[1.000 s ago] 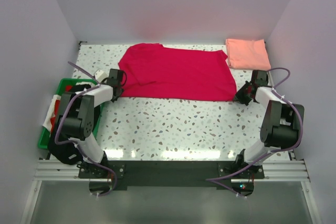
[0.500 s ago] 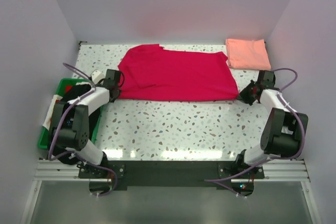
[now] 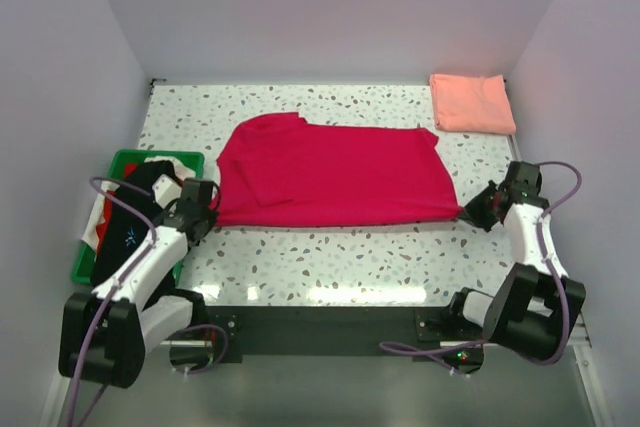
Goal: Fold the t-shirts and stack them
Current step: Fold the tshirt
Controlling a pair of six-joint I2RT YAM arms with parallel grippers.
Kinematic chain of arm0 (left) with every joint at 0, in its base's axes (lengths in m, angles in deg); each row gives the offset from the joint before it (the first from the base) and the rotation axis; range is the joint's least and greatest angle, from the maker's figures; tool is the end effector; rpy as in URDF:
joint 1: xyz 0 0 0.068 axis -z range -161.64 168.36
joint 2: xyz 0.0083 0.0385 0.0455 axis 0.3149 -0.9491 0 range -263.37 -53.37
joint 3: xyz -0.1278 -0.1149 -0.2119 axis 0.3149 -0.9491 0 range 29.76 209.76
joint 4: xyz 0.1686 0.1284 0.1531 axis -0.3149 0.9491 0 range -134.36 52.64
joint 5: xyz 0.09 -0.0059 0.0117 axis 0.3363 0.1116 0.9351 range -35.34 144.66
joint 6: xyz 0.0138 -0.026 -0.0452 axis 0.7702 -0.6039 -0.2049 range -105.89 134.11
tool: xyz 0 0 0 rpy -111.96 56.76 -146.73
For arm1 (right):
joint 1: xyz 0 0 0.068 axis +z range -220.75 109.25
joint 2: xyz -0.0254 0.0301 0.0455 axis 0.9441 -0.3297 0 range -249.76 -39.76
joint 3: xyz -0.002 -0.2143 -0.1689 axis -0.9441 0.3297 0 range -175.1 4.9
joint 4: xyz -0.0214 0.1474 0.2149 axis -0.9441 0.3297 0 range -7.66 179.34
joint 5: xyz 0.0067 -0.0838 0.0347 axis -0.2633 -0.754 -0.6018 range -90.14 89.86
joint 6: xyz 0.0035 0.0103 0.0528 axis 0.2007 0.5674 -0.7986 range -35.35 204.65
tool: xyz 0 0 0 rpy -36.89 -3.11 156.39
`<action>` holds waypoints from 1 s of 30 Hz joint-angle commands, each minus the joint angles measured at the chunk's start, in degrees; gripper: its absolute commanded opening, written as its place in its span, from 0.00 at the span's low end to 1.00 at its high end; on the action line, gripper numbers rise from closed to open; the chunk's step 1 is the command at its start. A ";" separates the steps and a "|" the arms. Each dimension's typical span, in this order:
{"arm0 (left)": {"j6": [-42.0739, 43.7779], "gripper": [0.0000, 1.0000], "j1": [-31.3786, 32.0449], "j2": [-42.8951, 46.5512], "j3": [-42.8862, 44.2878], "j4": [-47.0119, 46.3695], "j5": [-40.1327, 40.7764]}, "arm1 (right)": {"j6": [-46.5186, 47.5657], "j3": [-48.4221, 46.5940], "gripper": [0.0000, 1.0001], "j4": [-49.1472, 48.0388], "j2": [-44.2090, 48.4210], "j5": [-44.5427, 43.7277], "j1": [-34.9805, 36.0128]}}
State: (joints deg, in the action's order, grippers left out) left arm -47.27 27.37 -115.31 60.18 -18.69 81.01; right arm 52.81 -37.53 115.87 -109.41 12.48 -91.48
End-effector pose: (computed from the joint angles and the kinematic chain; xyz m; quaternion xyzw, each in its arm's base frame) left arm 0.1935 -0.0147 0.1805 -0.4700 0.8098 0.0202 0.3507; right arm 0.2148 -0.0730 0.2075 0.4010 0.8746 0.1301 0.2395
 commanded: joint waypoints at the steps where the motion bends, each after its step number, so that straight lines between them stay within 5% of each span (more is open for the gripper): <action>1: -2.69 0.00 -0.49 6.37 -3.42 2.54 0.64 | 1.34 1.91 0.00 4.51 5.92 -1.02 -1.33; 4: -2.34 0.07 -0.49 9.80 -5.71 2.89 -0.77 | 0.28 3.23 0.20 6.36 9.35 -1.63 -1.42; 7: -1.02 0.38 -0.40 11.74 -6.07 3.33 -2.09 | 0.98 3.59 0.64 7.16 11.98 -0.85 -1.42; 8: -0.58 0.51 -0.49 12.27 -6.07 2.98 -3.13 | 1.42 3.59 0.98 6.98 12.60 0.90 -1.42; 11: 2.40 0.61 -0.40 15.60 -5.63 1.06 -5.59 | 4.23 4.03 0.99 3.66 15.33 5.99 -1.42; 16: 8.12 0.62 -0.32 16.06 -3.00 -5.27 -11.92 | 4.68 5.87 0.99 -4.44 16.03 12.26 1.47; 21: 12.42 0.61 -0.31 9.12 2.54 -9.50 -20.71 | 1.09 -1.31 0.97 -7.87 13.42 -7.30 26.58; 30: 19.11 0.61 -0.31 7.00 15.01 -8.54 -25.47 | 1.24 -20.63 0.58 -14.99 -11.77 -24.66 60.52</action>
State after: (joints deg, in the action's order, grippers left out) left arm -32.43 27.37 -108.44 69.90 -24.88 58.02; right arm 53.47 -51.11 105.95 -114.07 -3.38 -36.77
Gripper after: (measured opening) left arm 0.608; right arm 0.599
